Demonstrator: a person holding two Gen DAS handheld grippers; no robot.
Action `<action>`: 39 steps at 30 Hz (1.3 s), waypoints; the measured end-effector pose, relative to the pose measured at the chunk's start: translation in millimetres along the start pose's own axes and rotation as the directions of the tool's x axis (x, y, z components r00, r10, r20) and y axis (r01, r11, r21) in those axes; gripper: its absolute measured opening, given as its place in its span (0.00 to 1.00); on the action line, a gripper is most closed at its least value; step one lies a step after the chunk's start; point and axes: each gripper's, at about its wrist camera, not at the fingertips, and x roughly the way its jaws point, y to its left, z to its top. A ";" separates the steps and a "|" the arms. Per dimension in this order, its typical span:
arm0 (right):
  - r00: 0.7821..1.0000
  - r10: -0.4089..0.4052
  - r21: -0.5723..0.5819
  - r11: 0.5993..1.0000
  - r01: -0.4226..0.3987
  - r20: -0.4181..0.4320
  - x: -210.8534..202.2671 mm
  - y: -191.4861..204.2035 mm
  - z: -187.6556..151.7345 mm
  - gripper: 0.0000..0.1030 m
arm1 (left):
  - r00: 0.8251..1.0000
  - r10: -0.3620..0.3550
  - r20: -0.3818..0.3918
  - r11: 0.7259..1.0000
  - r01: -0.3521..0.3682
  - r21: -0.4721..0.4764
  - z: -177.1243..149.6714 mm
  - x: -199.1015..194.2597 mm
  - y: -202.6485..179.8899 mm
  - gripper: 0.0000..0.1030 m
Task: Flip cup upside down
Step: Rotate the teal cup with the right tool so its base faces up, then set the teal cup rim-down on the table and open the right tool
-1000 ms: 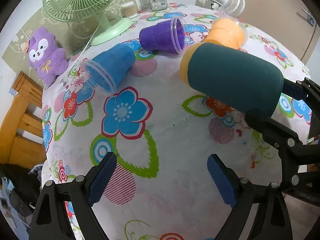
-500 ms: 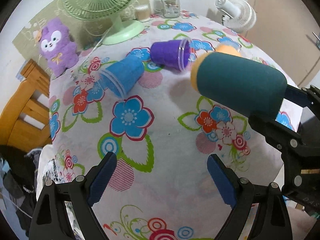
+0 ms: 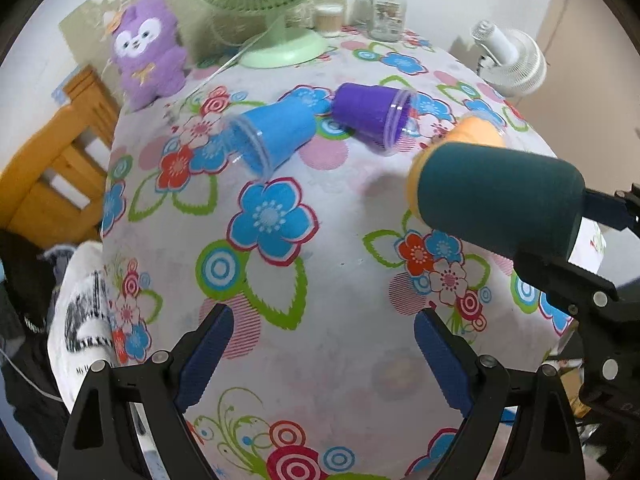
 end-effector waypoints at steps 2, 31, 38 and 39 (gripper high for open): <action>1.000 0.007 -0.013 1.000 -0.008 -0.023 2.9 1.2 3.0 0.65 | 1.000 -0.001 -0.004 1.000 0.001 -0.026 -1.0 0.6 5.1 0.90; 0.989 0.035 0.022 0.999 -0.032 -0.143 49.8 9.0 40.9 0.77 | 0.999 -0.018 -0.043 0.974 0.007 -0.227 5.4 12.0 51.0 0.89; 0.995 0.037 0.125 0.992 -0.024 -0.097 36.0 1.0 34.4 0.82 | 1.000 -0.015 -0.013 0.977 0.012 -0.215 10.3 -5.4 50.2 0.89; 0.995 0.029 0.145 0.989 -0.015 -0.091 32.5 -0.6 33.1 0.82 | 1.000 -0.019 -0.010 0.978 0.017 -0.207 10.8 -7.5 49.4 0.89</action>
